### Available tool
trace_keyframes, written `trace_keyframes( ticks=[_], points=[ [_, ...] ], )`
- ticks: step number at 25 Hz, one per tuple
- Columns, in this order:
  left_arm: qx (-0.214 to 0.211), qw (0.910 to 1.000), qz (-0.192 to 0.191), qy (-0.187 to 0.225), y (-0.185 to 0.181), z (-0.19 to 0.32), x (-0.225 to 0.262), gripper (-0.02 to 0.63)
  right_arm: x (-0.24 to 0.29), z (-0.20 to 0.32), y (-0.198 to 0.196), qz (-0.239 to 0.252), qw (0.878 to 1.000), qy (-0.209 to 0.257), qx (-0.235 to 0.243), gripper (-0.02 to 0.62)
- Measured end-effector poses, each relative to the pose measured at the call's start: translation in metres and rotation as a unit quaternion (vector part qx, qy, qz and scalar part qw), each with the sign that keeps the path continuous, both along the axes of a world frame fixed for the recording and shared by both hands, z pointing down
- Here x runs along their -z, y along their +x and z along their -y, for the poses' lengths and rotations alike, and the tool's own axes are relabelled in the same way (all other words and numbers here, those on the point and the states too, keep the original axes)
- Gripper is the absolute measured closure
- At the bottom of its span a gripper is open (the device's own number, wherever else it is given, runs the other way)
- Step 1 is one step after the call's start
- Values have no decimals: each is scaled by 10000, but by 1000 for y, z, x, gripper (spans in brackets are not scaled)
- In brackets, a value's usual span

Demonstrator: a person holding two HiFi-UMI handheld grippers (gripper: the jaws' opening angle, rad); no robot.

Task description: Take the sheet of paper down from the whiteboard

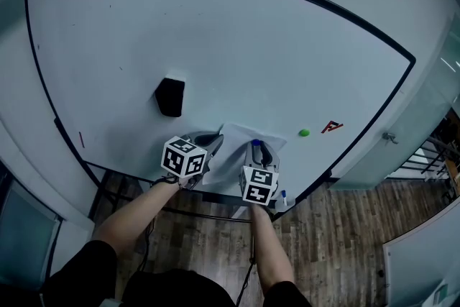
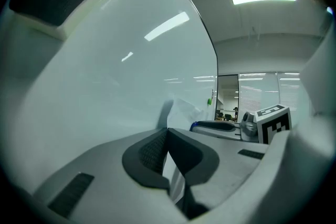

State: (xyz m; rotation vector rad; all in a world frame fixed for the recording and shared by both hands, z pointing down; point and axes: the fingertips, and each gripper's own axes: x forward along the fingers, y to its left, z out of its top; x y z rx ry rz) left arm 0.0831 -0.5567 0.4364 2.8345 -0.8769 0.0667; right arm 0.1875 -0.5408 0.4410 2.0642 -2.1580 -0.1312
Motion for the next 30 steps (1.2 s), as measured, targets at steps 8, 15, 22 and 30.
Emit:
trace_keyframes(
  ticks=[8, 15, 22, 30],
  points=[
    [200, 9998, -21, -38, -15, 2, -3, 586, -2, -1, 6, 172, 9998, -40, -20, 465],
    [294, 9995, 9, -76, -24, -3, -9, 586, -4, -1, 8, 180, 9998, -73, -6, 465],
    [425, 9991, 73, -9, -34, -4, -8, 586, -6, 0, 5, 130, 9999, -94, 45, 465],
    [537, 9985, 88, -10, -48, -3, -8, 586, -5, 0, 5, 138, 9998, -106, 24, 465]
  ],
)
